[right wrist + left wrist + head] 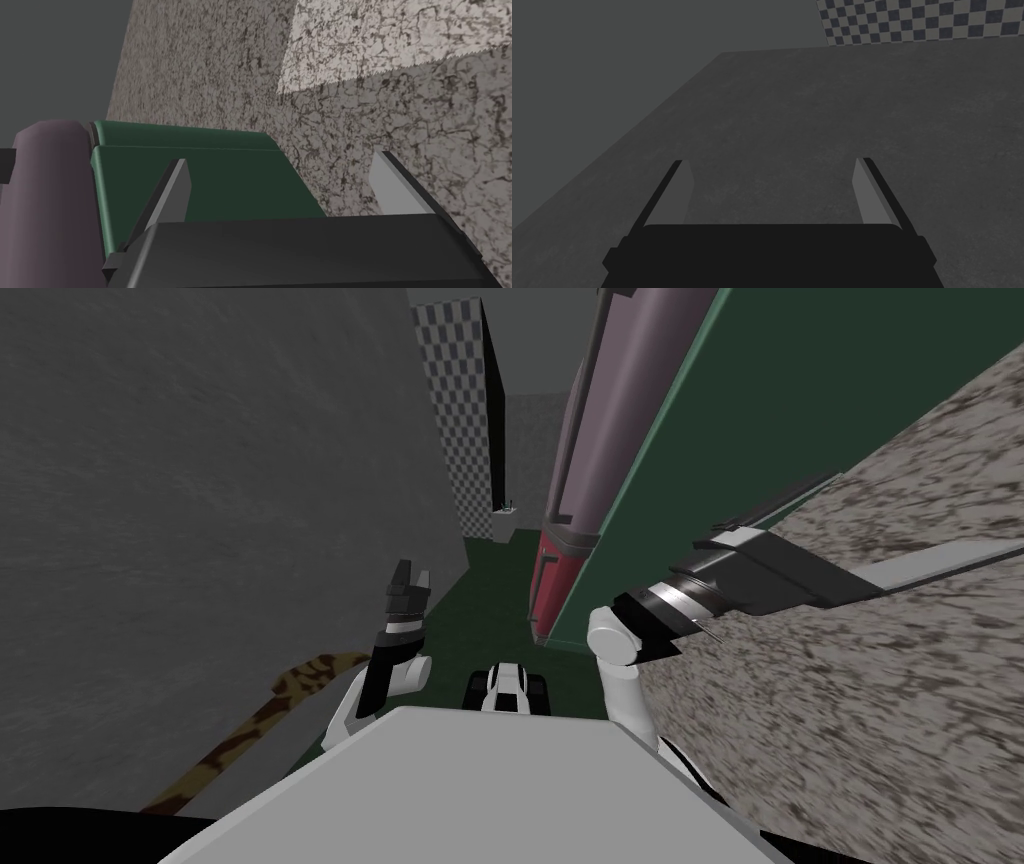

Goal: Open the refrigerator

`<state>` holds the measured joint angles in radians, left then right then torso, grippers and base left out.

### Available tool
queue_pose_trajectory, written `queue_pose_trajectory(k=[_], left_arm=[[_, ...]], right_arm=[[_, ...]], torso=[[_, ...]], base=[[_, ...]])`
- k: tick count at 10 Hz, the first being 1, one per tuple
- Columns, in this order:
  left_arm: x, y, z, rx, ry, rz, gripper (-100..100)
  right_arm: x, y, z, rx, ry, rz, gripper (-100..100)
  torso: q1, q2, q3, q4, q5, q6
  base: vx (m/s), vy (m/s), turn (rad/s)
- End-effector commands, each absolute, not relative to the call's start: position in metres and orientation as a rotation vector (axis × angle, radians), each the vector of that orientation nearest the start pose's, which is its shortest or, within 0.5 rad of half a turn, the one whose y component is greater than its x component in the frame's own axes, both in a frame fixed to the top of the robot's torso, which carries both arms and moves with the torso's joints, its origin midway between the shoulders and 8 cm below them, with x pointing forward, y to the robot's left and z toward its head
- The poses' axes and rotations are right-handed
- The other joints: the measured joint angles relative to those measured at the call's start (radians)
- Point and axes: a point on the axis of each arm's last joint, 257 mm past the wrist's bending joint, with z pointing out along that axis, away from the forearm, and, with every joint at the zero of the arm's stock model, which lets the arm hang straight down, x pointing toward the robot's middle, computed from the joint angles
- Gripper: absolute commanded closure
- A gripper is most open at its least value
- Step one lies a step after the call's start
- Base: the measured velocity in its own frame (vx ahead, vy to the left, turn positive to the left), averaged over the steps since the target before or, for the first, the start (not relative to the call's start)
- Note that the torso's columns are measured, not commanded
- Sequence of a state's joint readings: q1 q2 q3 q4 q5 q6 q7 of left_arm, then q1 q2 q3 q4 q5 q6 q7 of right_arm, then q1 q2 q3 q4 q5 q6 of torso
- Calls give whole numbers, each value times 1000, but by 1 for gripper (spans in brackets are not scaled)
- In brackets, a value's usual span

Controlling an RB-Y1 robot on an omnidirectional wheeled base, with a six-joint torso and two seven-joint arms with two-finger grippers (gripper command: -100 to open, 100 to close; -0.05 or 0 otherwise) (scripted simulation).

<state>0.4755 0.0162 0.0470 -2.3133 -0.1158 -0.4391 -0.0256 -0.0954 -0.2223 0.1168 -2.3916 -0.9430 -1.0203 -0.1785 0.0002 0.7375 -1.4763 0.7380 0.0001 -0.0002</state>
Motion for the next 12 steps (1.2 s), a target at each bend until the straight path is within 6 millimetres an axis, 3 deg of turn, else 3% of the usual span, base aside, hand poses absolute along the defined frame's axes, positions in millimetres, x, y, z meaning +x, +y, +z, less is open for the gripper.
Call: queue_pose_trajectory(k=[1,5,12], left_arm=[[349,279,35,-565,695,-1160,0],[349,279,35,-565,695,-1160,0],[349,279,35,-565,695,-1160,0]], right_arm=[[244,-351,206,247,-750,2516,-100],[250,-362,207,229,-951,2636,-100],[279,-373,199,315,-1199,2768,-100]], torso=[[-1,0,0,0,0,0],[0,2,1,0,0,0],[0,0,0,0,0,0]], base=[[34,-6,-1],[53,-10,31],[52,-12,31]])
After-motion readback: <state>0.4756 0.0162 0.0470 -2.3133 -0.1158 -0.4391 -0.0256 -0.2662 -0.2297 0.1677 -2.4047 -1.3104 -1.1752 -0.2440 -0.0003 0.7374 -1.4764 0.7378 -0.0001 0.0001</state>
